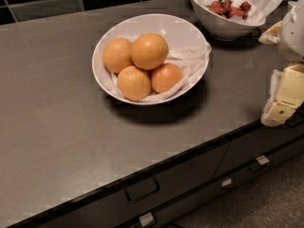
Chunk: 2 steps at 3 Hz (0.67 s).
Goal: Pick orange from white bowl
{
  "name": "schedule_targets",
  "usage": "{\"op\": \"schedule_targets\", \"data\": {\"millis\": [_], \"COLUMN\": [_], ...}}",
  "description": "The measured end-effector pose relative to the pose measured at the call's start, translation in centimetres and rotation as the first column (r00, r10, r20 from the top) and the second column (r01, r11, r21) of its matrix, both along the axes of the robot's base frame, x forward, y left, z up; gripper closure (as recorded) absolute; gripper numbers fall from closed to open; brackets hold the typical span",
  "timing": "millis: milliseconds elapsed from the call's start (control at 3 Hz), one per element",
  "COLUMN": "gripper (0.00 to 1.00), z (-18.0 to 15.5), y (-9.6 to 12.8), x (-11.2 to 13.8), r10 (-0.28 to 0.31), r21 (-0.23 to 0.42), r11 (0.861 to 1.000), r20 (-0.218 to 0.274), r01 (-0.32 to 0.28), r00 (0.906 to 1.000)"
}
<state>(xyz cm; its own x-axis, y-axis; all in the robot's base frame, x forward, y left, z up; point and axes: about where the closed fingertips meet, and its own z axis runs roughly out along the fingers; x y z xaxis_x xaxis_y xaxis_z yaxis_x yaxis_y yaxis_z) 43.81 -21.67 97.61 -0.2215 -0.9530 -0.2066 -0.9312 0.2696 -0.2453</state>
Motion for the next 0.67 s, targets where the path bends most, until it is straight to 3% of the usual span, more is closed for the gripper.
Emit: {"op": "schedule_targets", "data": {"millis": [333, 667], "gripper": [0.0, 0.0], "z": [0.0, 0.8], "y": [0.0, 4.2], "x": [0.0, 2.2], "r10": [0.0, 0.108], "r21": [0.0, -0.016], "r11": [1.0, 0.994], "r20": [0.0, 0.005], "r01": [0.0, -0.108], "r00": [1.0, 0.9941]}}
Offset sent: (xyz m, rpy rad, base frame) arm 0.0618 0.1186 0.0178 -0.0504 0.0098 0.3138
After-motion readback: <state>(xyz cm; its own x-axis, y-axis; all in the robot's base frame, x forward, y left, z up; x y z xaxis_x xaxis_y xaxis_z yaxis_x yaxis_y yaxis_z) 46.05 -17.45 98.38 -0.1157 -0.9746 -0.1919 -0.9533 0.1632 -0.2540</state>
